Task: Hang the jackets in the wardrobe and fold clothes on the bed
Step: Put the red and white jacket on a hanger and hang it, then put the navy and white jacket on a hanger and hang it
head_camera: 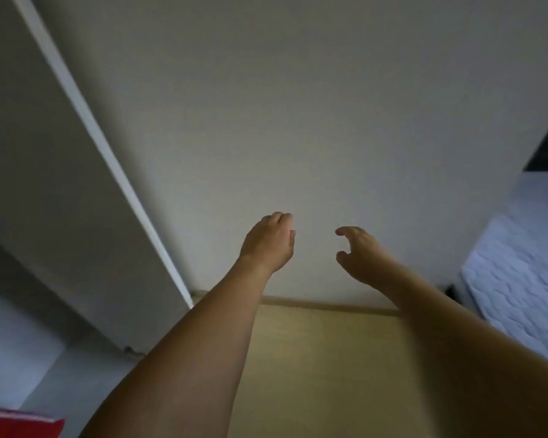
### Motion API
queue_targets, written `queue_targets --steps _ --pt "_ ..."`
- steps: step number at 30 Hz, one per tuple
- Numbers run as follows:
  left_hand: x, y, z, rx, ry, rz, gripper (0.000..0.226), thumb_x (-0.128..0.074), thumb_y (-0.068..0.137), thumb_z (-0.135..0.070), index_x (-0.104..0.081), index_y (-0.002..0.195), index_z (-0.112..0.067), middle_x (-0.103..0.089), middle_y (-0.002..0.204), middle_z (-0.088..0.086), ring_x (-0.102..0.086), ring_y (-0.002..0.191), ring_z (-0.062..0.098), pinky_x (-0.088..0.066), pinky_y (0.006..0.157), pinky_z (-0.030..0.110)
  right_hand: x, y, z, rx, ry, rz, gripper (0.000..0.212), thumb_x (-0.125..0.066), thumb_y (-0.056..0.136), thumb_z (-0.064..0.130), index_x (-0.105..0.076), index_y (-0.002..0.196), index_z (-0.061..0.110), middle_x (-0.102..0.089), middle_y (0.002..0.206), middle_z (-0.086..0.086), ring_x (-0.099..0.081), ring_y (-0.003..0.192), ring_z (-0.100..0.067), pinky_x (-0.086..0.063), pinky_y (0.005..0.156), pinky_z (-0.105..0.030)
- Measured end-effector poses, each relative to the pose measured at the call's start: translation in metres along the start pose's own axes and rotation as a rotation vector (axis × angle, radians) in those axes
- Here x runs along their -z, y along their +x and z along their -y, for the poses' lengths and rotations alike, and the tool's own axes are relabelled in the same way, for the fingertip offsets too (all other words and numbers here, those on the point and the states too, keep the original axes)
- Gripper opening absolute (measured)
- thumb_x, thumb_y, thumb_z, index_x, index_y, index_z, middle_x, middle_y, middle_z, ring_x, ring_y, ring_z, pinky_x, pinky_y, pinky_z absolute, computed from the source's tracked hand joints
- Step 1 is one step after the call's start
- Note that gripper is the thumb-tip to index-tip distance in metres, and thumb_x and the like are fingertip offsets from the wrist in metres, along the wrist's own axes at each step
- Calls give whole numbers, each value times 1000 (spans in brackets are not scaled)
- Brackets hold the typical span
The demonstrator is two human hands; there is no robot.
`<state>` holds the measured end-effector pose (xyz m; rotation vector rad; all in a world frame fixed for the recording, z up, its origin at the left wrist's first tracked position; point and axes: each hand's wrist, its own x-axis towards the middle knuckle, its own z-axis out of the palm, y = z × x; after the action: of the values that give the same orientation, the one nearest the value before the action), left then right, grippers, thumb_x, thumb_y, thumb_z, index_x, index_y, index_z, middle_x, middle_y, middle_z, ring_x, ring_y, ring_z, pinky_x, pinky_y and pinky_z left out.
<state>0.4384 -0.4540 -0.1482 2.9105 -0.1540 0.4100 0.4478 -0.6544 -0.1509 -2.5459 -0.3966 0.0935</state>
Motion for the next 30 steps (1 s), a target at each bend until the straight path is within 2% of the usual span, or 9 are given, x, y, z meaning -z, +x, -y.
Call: queue_targets --steps 6,13,18,22,26,28,30 --pt "-61 31 -231 -274 -85 59 34 -40 99 -23 -51 128 -8 -55 128 10 -51 115 27 -46 89 39 110 -102 -187 -255 12 -129 52 -50 91 13 -39 142 14 -38 149 -6 -44 128 -24 -35 101 -30" --pt "-131 59 -436 -484 -133 180 42 -41 100 -26 -45 138 -9 -49 139 11 -48 123 29 -43 100 40 190 -196 -360 -495 31 -231 52 -52 93 18 -38 142 16 -36 149 -5 -41 131 -24 -36 101 -32" --pt "-214 76 -543 -515 -177 276 38 -45 97 -25 -51 130 -8 -52 135 12 -49 121 31 -42 100 40 220 -230 -479 -617 66 -192 53 -50 93 19 -36 144 16 -34 150 -5 -43 128 -23 -34 94 -28" --pt "-286 95 -622 -500 -193 431 36 -45 97 -25 -53 128 -8 -54 131 12 -51 119 30 -40 101 39 250 -251 -579 -743 122 -188 53 -49 92 18 -37 144 17 -36 149 -6 -46 123 -20 -31 87 -22" --pt "-335 104 -715 -491 -213 556 34 -40 99 -27 -54 124 -9 -53 129 11 -51 117 32 -43 98 41 290 -291 -671 -879 145 -252 52 -47 89 11 -42 141 16 -43 143 -8 -49 117 -21 -37 87 -25" --pt "-356 100 -772 -486 -199 650 34 -37 100 -27 -53 125 -11 -52 131 10 -51 117 31 -43 96 40 309 -318 -720 -940 174 -273 51 -44 89 9 -43 140 14 -48 138 -11 -50 96 -19 -39 73 -25" --pt "-379 96 -832 -463 -221 730 33 -37 99 -24 -54 124 -11 -52 131 11 -52 116 31 -43 94 38 324 -344 -775 -993 190 -274 51 -43 89 8 -43 140 14 -50 135 -12 -48 84 -17 -37 64 -25"
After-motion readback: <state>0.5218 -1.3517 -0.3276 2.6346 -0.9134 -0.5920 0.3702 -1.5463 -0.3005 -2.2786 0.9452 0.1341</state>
